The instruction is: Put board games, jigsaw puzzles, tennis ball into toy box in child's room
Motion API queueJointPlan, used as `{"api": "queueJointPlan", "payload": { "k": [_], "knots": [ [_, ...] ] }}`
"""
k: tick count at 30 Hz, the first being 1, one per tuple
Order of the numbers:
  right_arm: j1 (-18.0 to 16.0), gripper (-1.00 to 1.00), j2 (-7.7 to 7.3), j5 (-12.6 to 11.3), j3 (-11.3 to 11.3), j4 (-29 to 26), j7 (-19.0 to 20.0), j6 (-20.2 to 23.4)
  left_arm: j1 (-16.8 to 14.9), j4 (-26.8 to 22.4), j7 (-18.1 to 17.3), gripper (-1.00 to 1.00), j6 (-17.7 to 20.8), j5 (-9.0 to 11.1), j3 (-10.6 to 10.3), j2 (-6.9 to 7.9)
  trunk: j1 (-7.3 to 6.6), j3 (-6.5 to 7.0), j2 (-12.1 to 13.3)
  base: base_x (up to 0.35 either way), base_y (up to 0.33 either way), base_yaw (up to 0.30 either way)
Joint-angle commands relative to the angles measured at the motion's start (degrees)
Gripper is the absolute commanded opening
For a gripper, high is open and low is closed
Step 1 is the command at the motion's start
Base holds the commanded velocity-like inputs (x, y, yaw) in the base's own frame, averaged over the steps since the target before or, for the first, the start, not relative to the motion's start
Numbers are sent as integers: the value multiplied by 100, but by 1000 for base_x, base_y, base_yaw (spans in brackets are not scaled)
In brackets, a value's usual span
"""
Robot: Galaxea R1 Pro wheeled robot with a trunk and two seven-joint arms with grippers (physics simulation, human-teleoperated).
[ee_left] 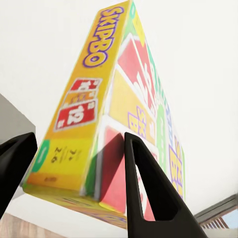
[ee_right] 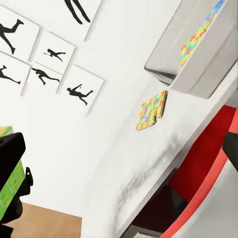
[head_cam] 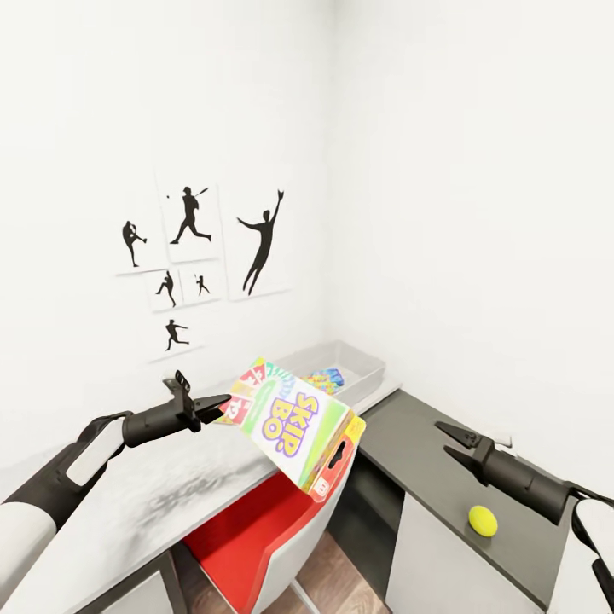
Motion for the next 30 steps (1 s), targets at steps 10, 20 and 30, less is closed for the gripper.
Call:
{"api": "queueJointPlan", "payload": {
  "k": [10,20,30],
  "knots": [
    [-6,100,51,30,29,-14,37,13,1,4,-11,-100,27,35,-17,24,2,0,-4,142,18,-12],
    [-8,100,68,30,40,-25,28,4,1,4,-16,-100,27,35,-17,28,2,0,-4,88,7,0],
    [-3,100,74,37,59,-23,-17,-58,1,4,-15,-100,27,37,-17,28,2,0,-4,144,0,0]
  ]
}}
